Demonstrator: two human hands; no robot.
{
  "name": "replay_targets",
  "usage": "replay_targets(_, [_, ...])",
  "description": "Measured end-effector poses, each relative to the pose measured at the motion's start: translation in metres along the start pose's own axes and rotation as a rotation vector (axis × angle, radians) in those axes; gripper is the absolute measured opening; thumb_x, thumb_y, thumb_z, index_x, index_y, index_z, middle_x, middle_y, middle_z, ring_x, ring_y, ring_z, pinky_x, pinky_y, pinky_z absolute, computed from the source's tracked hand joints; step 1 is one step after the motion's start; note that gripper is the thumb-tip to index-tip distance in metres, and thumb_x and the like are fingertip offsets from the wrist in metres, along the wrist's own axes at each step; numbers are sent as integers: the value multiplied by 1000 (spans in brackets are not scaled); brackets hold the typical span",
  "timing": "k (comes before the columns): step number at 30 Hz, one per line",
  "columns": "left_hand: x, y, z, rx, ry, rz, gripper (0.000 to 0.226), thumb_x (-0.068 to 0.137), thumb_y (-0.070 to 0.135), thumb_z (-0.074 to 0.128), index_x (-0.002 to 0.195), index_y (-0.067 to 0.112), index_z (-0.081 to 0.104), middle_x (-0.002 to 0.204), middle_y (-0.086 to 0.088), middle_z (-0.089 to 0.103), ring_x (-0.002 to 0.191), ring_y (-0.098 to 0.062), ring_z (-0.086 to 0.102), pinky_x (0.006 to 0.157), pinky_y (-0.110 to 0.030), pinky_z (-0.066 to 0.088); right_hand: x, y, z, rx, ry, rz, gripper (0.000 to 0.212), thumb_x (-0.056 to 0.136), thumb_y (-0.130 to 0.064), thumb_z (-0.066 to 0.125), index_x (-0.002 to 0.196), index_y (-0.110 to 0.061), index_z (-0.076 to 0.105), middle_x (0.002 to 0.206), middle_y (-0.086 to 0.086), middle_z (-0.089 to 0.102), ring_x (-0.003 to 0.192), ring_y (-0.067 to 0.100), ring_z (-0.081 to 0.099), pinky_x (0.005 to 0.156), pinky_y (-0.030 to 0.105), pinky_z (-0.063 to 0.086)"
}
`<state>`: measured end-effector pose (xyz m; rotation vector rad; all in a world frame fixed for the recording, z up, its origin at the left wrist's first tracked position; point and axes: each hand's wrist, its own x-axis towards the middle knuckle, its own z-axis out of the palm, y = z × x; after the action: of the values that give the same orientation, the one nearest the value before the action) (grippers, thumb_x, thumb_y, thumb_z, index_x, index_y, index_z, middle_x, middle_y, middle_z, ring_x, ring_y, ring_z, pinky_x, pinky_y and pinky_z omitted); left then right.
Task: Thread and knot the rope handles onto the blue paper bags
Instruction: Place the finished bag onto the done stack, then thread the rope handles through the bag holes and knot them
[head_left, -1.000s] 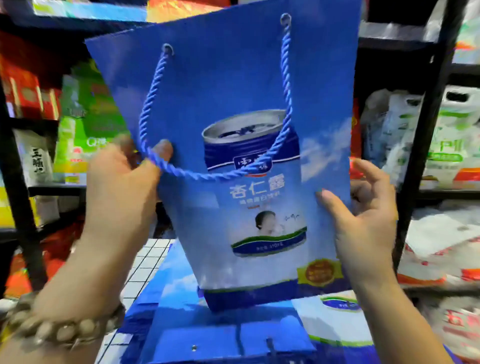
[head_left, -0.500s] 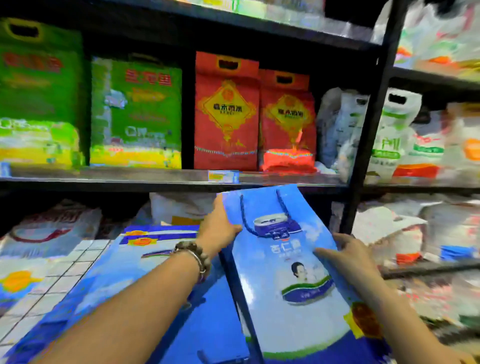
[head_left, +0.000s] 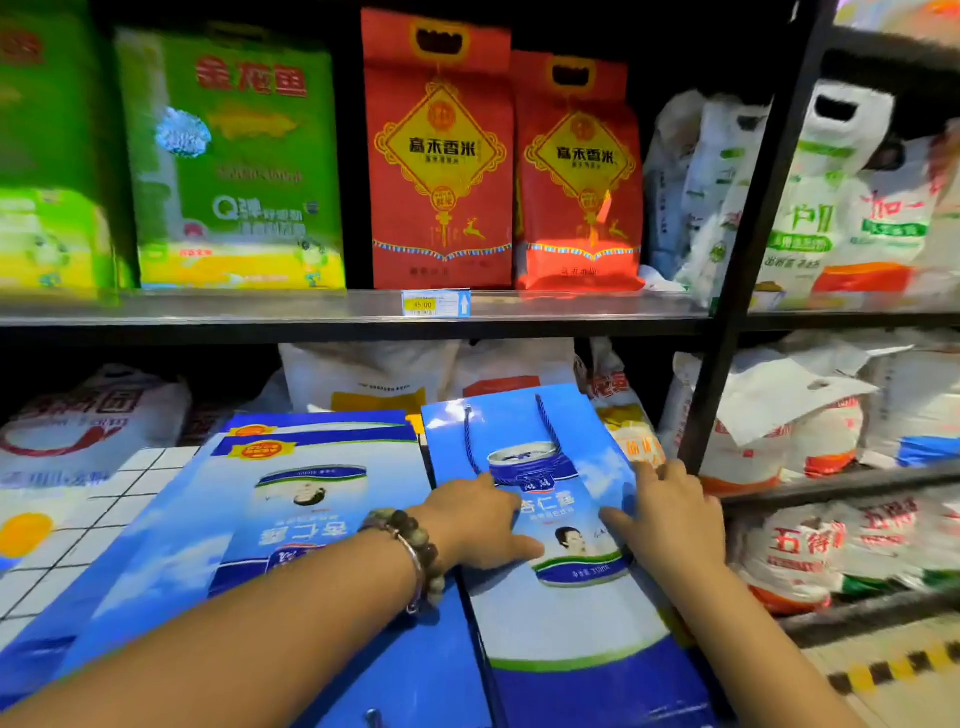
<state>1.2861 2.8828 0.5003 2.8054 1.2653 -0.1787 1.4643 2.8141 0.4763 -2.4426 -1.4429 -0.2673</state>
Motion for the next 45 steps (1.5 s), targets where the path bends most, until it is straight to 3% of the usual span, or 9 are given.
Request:
replay_targets(10, [9, 4, 28, 7, -232, -54, 65, 93, 58, 10, 146, 26, -12, 153, -5, -24, 141, -31, -17, 116, -47, 1, -5, -17, 25, -91, -477, -331, 66, 93, -57, 19, 147, -26, -5, 155, 2, -15, 143, 20, -12, 113, 47, -1])
replay_targets(15, [4, 6, 32, 54, -182, -74, 64, 94, 57, 9, 147, 25, -5, 155, -8, -16, 143, -32, -9, 117, -45, 5, -7, -19, 28, -109, -491, -328, 70, 91, -61, 16, 146, -25, -8, 154, 2, -18, 142, 18, -13, 113, 49, -2])
replay_targets(19, [-13, 19, 12, 328, 163, 65, 45, 96, 40, 31, 131, 14, 44, 138, -15, 42, 124, -30, 41, 102, -42, 28, -11, -17, 29, -73, -434, -321, 70, 91, -61, 16, 147, -25, -4, 155, 2, -14, 143, 18, -10, 112, 50, 0])
replay_targets(22, [-42, 31, -39, 165, 392, 118, 30, 95, 29, 37, 120, 19, 51, 119, -7, 57, 107, -27, 53, 81, -35, 36, -12, -16, 30, -11, -287, -325, 71, 90, -62, 22, 147, -22, 11, 156, 7, 3, 143, 21, 4, 112, 49, 8])
replay_targets(27, [-132, 6, -83, -112, 396, 92, 37, 93, 47, 38, 128, 39, 44, 124, 12, 57, 113, -13, 51, 90, -33, 44, -25, -22, 13, 54, 105, -568, 41, 88, -39, 41, 106, -9, 62, 105, 12, 64, 99, 35, 59, 78, 40, 45])
replay_targets(34, [-231, -45, -14, -201, 247, -87, 61, 74, 74, 28, 132, 52, 29, 128, 44, 31, 124, 8, 34, 96, -13, 30, -97, -69, -54, 589, 42, -855, 31, 81, -43, 52, 92, -19, 68, 85, -13, 61, 82, 7, 58, 68, 20, 43])
replay_targets(38, [-250, -59, 20, -359, 336, -204, 76, 53, 78, 13, 120, 55, 40, 105, 55, 17, 109, 24, 24, 86, 5, 18, -142, -97, -67, 441, -110, -1155, 38, 75, -55, 56, 103, -30, 62, 104, -11, 60, 95, 7, 55, 78, 20, 44])
replay_targets(43, [-258, -65, 43, -401, 464, -286, 77, 54, 74, 11, 119, 52, 46, 121, 46, 18, 113, 24, 16, 97, -2, 12, -147, -89, -54, 289, -333, -1152, 71, 72, -55, 60, 135, -46, 29, 143, -27, 20, 128, -10, 16, 98, 4, 5])
replay_targets(45, [-259, -70, 47, -398, 487, -297, 77, 57, 73, 11, 120, 50, 48, 123, 43, 21, 115, 22, 18, 102, -8, 15, -144, -84, -55, 269, -310, -1162, 67, 72, -44, 63, 132, -44, 35, 140, -26, 29, 126, -8, 20, 101, 6, 17])
